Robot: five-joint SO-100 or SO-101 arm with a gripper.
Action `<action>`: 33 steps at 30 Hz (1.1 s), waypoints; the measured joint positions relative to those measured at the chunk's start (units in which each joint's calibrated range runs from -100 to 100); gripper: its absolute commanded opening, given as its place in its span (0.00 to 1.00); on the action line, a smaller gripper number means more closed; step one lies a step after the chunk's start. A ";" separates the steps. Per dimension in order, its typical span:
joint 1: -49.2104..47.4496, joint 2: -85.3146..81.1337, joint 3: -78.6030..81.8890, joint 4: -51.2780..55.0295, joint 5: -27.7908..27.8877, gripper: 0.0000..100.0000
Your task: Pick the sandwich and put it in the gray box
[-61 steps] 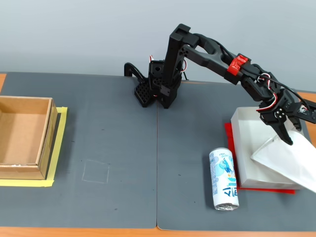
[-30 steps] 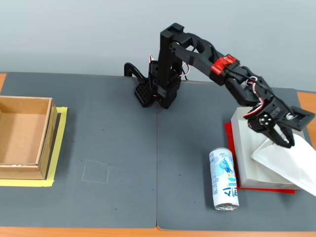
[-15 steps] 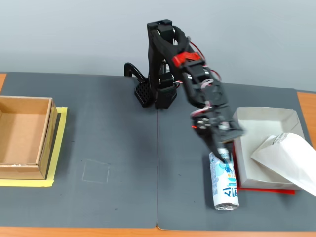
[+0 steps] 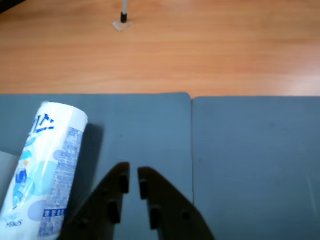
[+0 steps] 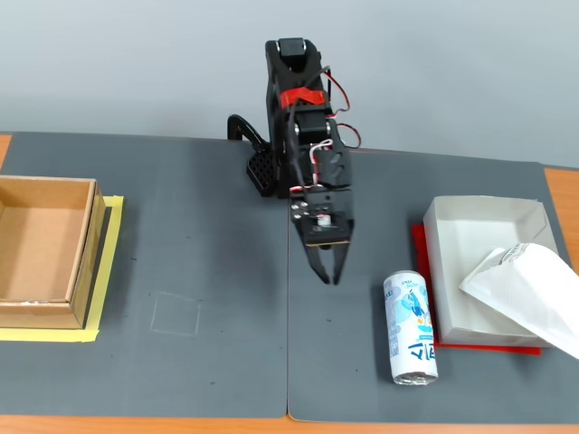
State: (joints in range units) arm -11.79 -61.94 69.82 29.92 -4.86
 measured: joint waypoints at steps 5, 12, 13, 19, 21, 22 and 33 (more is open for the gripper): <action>2.51 -11.47 8.35 7.29 0.00 0.02; 5.45 -23.79 16.17 15.35 0.00 0.02; 5.60 -25.15 17.06 16.57 0.00 0.02; 5.90 -32.54 21.37 23.68 0.00 0.02; 6.41 -34.66 22.72 25.15 0.00 0.02; 6.63 -35.68 23.53 25.85 0.00 0.02; 7.22 -36.87 24.61 28.53 0.00 0.02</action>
State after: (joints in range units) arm -4.57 -98.81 94.43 58.46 -4.86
